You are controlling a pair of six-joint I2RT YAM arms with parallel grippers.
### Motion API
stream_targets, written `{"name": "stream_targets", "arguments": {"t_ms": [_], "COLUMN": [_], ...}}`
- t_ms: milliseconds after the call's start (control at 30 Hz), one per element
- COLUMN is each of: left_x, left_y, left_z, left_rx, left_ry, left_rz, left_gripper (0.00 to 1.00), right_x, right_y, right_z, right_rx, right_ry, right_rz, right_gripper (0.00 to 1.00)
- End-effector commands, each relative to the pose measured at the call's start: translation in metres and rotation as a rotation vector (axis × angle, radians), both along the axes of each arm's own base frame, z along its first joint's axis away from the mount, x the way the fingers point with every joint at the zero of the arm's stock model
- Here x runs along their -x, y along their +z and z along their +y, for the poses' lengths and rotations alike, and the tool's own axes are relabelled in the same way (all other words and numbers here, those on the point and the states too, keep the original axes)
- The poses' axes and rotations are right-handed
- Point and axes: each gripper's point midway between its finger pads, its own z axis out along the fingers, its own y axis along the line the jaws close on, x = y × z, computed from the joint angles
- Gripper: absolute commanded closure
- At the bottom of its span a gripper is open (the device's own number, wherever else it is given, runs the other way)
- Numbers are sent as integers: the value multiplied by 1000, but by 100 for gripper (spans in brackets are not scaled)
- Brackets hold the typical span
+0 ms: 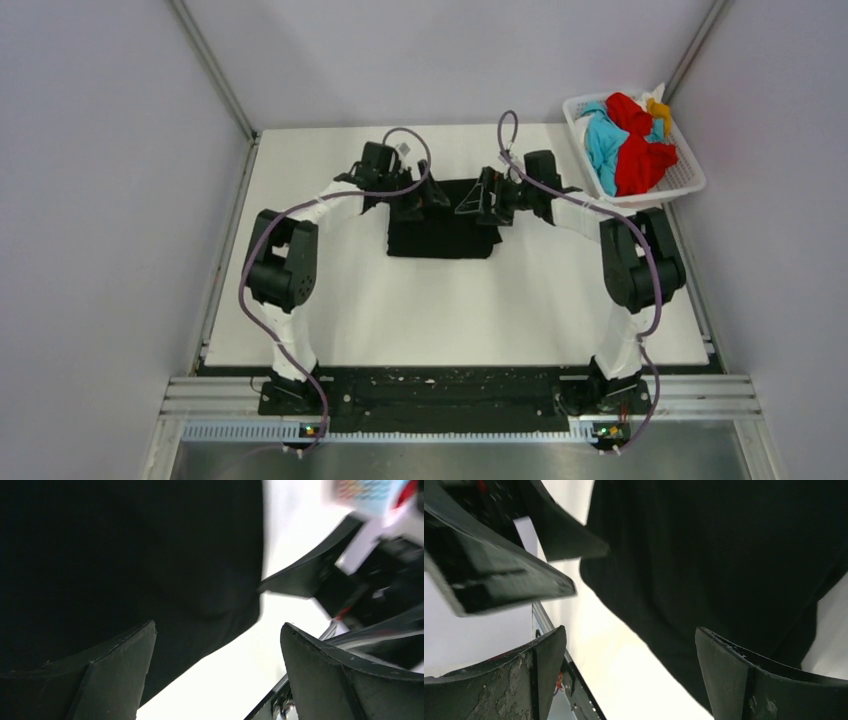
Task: Fold and stack the t-shirts
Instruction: Smooth out wrinkles on the folded tshirt
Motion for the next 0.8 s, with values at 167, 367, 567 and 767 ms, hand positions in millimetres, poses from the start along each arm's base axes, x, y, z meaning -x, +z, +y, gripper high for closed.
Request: {"name": "stream_targets", "arguments": {"t_ms": [167, 367, 567, 767], "left_x": [40, 31, 14, -6], "left_y": [-97, -50, -9, -38], "left_z": [37, 40, 81, 123], "left_rx": [-68, -85, -268, -343], "left_ry": [58, 25, 145, 217], "left_rz": [247, 105, -60, 33], "left_gripper": [1, 1, 1, 19], "right_x": [-16, -17, -7, 15], "right_y": [-48, -18, 44, 53], "right_z": [-18, -19, -34, -58], "right_rx": [39, 20, -16, -14], "right_ry": [-79, -71, -136, -243], "right_rz": [71, -3, -166, -202], "right_gripper": [1, 1, 1, 1]}}
